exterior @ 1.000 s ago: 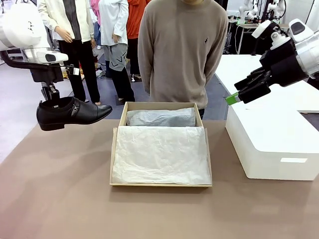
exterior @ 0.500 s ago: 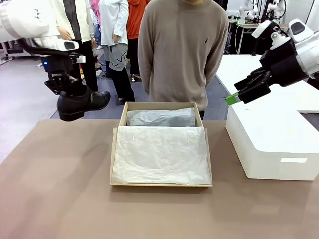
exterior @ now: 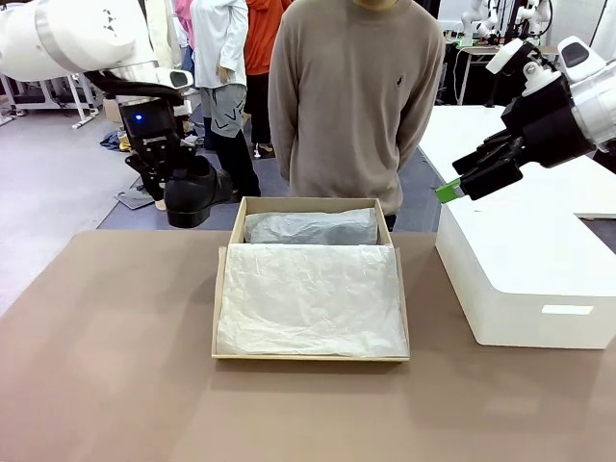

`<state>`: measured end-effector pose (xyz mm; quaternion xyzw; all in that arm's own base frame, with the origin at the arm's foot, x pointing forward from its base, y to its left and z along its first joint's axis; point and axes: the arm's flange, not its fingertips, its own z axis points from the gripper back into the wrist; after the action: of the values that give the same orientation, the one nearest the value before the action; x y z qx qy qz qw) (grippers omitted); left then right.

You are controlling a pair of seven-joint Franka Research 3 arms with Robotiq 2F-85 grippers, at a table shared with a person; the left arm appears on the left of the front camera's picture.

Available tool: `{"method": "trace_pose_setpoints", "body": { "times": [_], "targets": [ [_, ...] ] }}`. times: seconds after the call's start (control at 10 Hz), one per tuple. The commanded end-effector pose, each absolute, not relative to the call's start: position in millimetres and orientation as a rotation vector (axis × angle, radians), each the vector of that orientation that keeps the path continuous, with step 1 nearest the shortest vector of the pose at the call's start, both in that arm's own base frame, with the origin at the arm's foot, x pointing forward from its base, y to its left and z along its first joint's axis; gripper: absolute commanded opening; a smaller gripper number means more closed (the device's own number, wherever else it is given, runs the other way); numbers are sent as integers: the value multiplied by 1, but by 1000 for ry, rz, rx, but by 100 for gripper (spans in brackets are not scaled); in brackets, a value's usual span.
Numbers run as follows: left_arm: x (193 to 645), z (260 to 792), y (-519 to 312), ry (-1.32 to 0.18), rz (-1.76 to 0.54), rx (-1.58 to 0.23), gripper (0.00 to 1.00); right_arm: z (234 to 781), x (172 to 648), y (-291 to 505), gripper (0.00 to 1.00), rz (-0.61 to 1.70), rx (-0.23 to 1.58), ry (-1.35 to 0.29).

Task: Pack the shoes into the box.
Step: Place the other shoe of the Shoes into the Shoes Box.

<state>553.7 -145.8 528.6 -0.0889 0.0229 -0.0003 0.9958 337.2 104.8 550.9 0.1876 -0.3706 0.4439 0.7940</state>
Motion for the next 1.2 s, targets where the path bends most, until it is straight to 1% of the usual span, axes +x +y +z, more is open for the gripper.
{"method": "trace_pose_setpoints", "body": {
  "times": [0.0, 0.6, 0.8, 0.9, 1.1],
  "targets": [
    [554, 527, -135, 67, -29, -174, 0, 550, 339, 105, 100, 961, 422, -805],
    [554, 522, -138, 73, -11, -171, 0, 550, 339, 105, 100, 961, 422, -805],
    [554, 530, -168, 14, 212, -122, 0, 550, 339, 105, 100, 961, 422, -805],
    [554, 536, -185, 28, 310, -147, 0, 550, 339, 105, 100, 961, 422, -805],
    [552, 543, -214, 12, 438, -166, 0, 550, 339, 105, 100, 961, 422, -805]
  ]
}}
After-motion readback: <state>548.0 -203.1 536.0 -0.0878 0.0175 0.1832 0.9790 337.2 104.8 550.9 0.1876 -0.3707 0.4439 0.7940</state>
